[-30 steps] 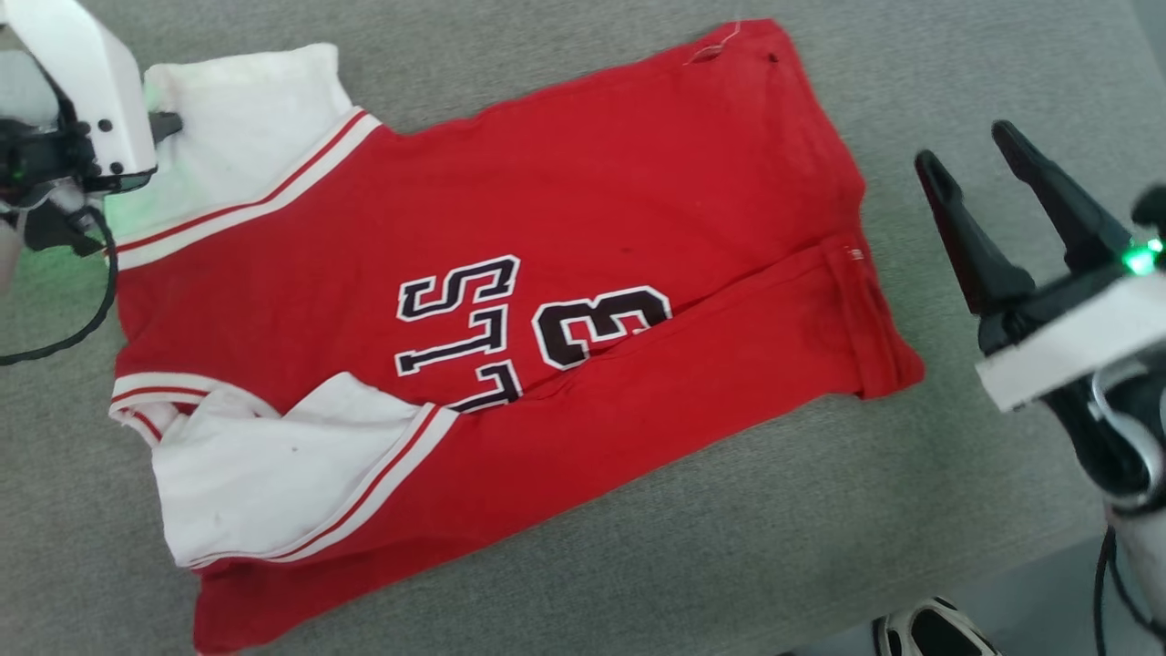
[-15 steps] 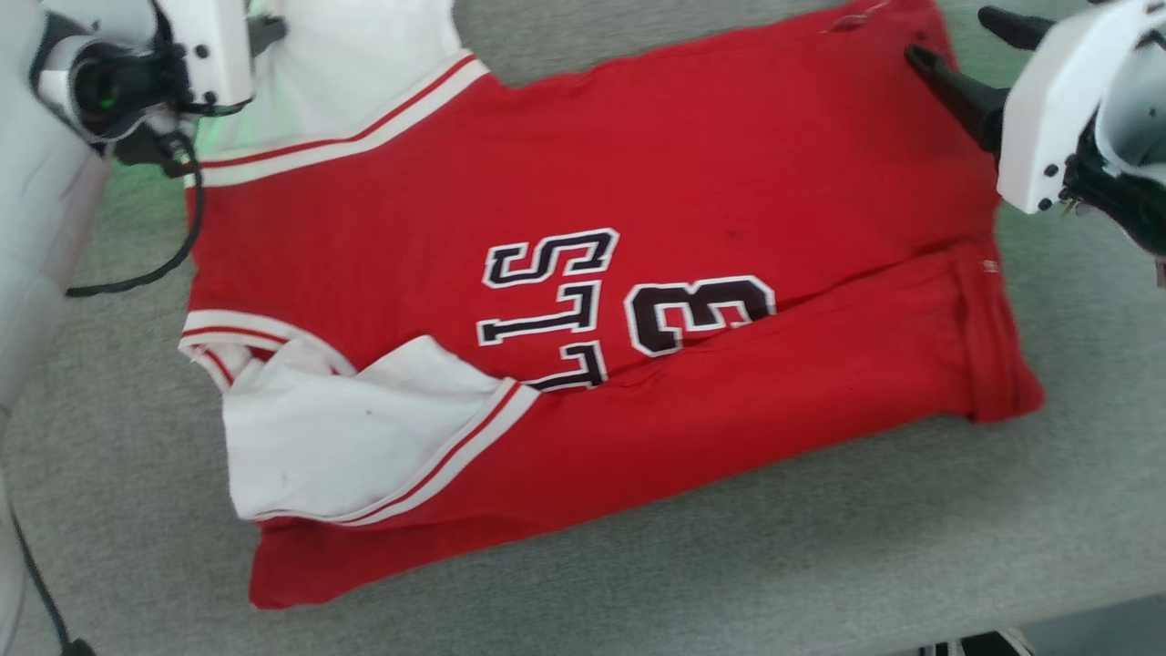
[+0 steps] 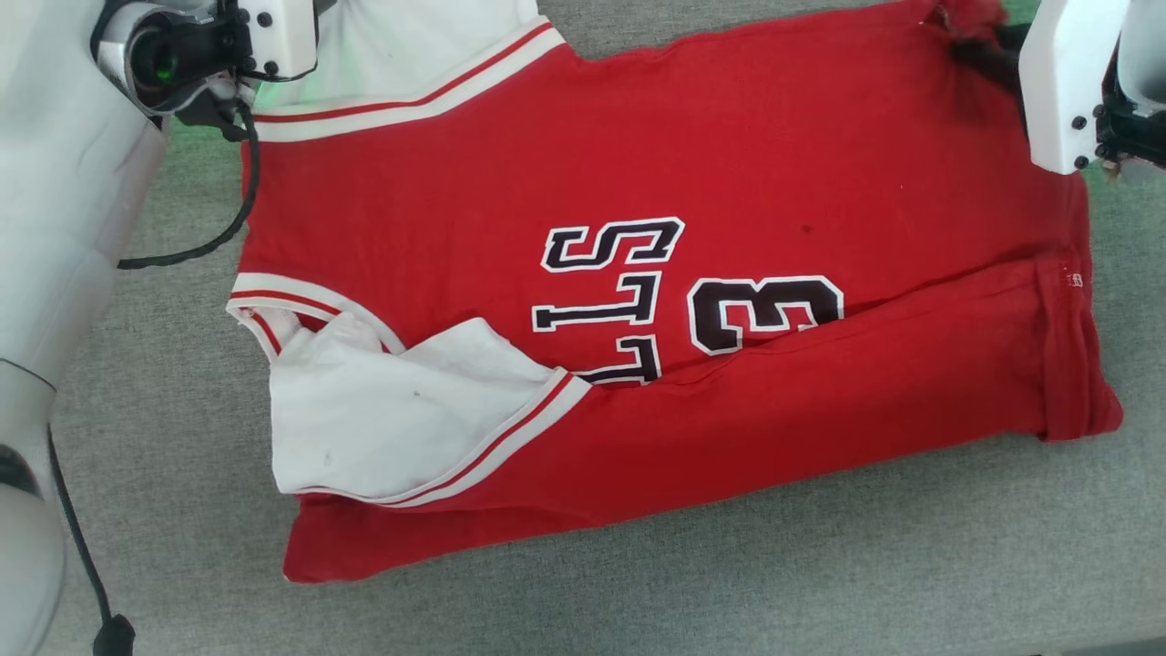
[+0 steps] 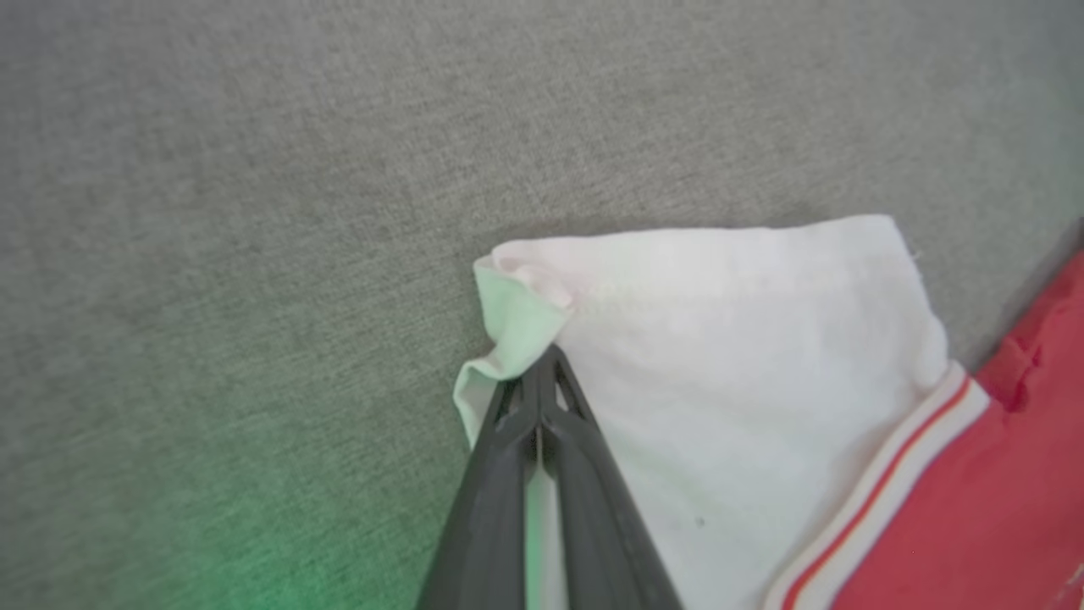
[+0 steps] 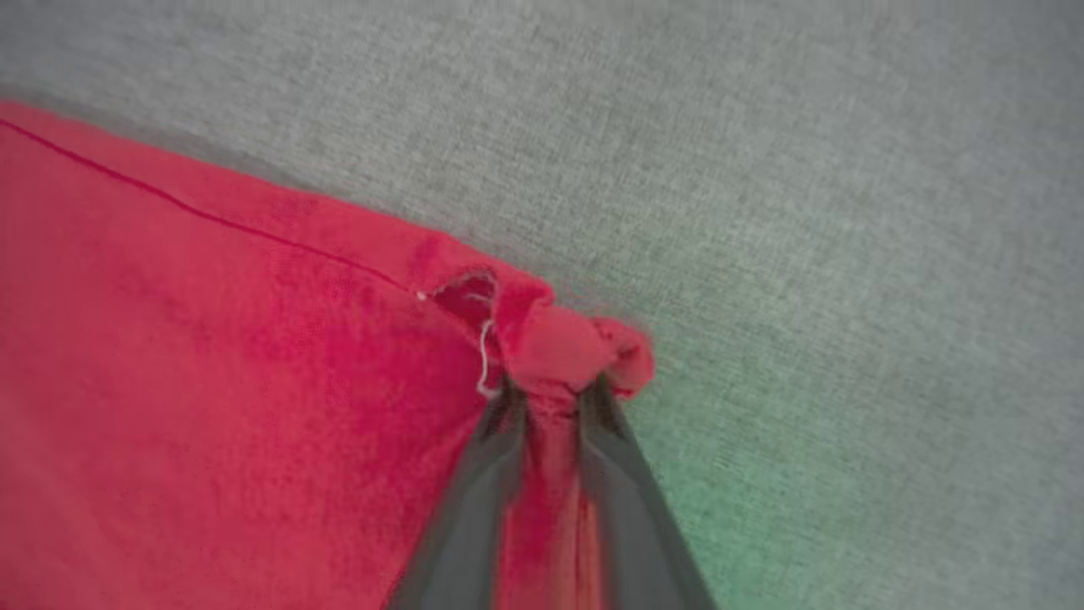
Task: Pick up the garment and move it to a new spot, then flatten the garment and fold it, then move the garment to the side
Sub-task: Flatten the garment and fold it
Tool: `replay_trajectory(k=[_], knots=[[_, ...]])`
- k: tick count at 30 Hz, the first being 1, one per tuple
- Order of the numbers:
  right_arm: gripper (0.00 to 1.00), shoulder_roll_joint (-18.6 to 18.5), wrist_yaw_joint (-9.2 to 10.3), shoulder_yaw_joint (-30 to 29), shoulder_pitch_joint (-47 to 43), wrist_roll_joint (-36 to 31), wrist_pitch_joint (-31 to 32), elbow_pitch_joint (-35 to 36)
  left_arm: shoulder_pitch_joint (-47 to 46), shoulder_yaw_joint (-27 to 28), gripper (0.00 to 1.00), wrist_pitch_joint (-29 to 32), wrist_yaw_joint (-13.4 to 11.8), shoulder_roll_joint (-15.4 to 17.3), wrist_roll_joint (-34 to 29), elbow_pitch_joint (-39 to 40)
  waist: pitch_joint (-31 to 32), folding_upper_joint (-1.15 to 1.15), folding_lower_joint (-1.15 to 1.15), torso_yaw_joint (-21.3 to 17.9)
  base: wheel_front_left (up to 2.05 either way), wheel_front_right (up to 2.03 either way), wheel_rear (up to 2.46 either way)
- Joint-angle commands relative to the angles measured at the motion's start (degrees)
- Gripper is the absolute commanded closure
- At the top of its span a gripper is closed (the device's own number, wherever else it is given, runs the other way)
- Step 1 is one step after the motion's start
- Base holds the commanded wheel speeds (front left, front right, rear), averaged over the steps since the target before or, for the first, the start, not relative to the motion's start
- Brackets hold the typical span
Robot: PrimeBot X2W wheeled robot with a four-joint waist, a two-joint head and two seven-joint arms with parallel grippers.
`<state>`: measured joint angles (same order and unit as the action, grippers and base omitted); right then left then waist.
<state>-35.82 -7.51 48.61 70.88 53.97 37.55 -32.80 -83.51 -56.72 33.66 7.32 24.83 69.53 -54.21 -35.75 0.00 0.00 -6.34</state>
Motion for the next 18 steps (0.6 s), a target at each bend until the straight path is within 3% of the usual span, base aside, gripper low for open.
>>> replay_trajectory(k=[1,6,18], knots=[[1.0,0.22,0.05,1.25,-2.12,0.49,-1.79,-1.64,2.77,-0.77,1.0,-0.62,-0.01,-0.96,-0.01,-0.82,0.46,0.0,0.0,0.28,0.0,0.0,0.0],[1.0,-1.34,0.08,1.13,-2.4,2.22,-8.15,-0.39,3.77,1.48,1.0,-4.77,0.24,-0.39,3.28,3.07,3.69,0.0,0.0,1.49,0.0,0.0,0.0],[1.0,-10.32,0.05,0.39,-13.38,6.37,-17.27,9.59,18.86,1.65,1.0,-15.53,0.26,11.16,10.13,29.54,14.95,0.0,0.0,5.89,0.0,0.0,0.0]])
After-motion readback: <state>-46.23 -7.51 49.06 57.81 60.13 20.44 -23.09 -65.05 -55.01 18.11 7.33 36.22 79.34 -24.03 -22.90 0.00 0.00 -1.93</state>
